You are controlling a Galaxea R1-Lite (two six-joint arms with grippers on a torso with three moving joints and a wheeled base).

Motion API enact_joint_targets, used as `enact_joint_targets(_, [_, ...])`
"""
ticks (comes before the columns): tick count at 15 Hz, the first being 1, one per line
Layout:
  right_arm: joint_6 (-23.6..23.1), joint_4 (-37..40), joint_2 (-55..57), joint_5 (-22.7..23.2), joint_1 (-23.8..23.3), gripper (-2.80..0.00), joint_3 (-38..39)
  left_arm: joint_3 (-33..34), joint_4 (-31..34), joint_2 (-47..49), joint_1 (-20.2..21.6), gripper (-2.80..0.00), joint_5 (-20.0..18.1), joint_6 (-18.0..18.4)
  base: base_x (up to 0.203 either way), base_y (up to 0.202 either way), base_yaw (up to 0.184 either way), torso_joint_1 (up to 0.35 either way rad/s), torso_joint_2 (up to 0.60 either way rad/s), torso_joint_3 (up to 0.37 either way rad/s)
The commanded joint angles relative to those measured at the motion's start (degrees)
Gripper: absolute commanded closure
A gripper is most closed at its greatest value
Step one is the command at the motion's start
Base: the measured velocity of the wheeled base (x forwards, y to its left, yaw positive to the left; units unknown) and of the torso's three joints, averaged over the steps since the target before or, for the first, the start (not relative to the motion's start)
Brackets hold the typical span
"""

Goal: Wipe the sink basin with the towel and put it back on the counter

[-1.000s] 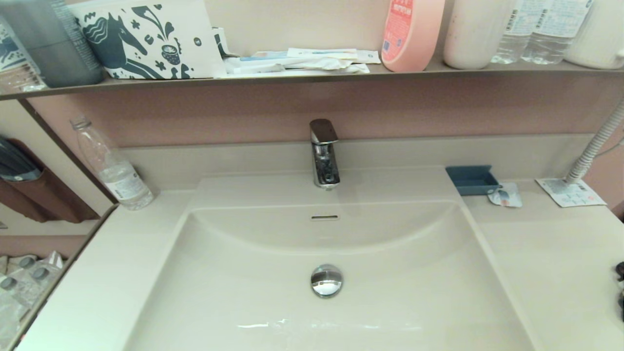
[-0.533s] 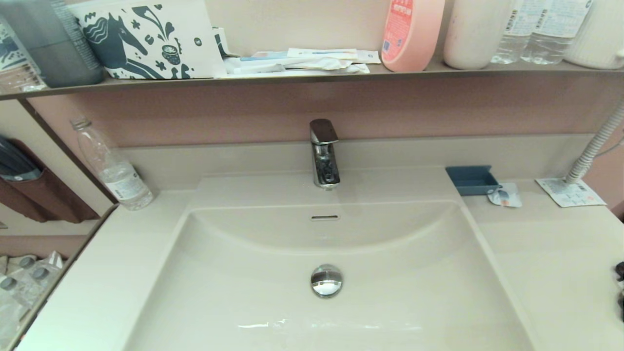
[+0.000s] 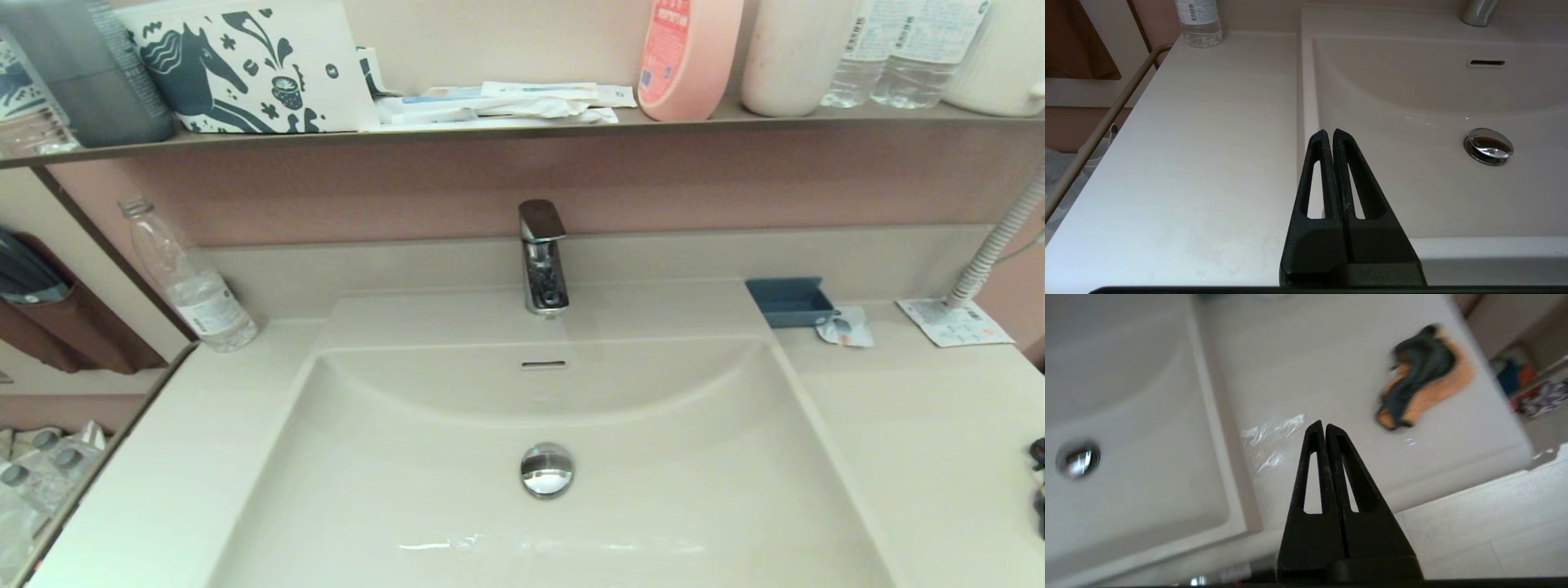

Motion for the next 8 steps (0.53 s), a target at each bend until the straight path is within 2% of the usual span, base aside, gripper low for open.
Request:
enact_joint_targets(1, [0.07, 0.25, -9.15, -1.51, -3.12, 0.0, -0.02, 0.0, -0.01, 0.01, 0.02, 0.0, 0.02, -0.04, 0.0, 0.0, 0.0, 0.0, 0.0, 0.0])
enact_joint_targets(2, [-0.18, 0.42, -12.33, -2.27, -7.05, 0.0, -0.02, 0.0, -0.03, 0.01, -0.06, 0.0, 0.02, -0.04, 0.0, 0.0, 0.0, 0.0, 0.0, 0.0])
enact_joint_targets(3, [-0.96, 0.55, -15.29, -2.67, -8.75, 0.0, 0.01, 0.0, -0.05, 0.01, 0.02, 0.0, 0.02, -0.03, 0.0, 0.0, 0.0, 0.0, 0.0, 0.0])
enact_joint_targets(6, [-8.17, 0.66, -23.12, -2.42, -8.08, 0.0, 0.39, 0.0, -0.07, -0.07, 0.02, 0.0, 0.02, -0.03, 0.0, 0.0, 0.0, 0.0, 0.0, 0.0])
enact_joint_targets(8, [-9.05, 0.6, -26.71, -0.89, -7.7, 0.0, 3.15, 0.0, -0.03, 0.01, 0.02, 0.0, 0.02, -0.04, 0.0, 0.0, 0.0, 0.0, 0.0, 0.0])
